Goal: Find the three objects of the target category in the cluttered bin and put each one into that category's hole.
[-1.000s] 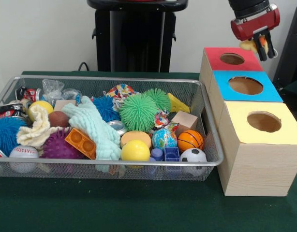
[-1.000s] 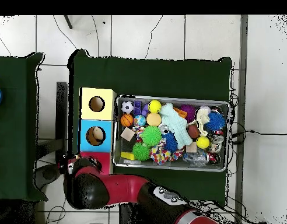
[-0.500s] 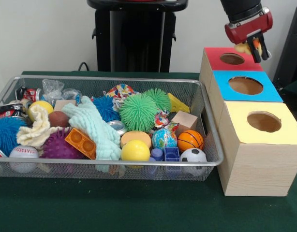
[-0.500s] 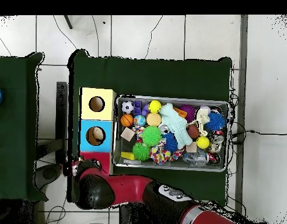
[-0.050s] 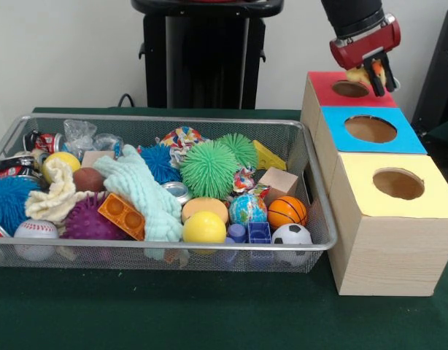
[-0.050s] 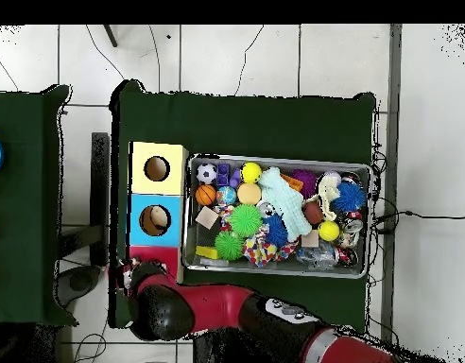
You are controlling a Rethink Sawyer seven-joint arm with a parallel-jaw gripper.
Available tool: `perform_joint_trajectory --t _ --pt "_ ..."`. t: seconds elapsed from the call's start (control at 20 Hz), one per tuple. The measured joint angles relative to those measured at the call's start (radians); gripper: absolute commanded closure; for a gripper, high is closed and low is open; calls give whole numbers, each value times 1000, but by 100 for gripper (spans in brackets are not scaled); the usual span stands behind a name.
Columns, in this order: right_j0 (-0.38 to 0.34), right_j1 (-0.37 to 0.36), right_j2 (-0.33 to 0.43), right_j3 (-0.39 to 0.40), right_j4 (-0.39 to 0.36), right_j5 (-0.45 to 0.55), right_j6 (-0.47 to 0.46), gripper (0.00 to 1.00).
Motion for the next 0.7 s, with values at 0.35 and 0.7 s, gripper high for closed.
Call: perform_joint_trajectory --t 0.35,0.7 --pt "0 1 2 0 -36 -15 0 0" --pt "0 -19 2 0 -42 -15 0 0"
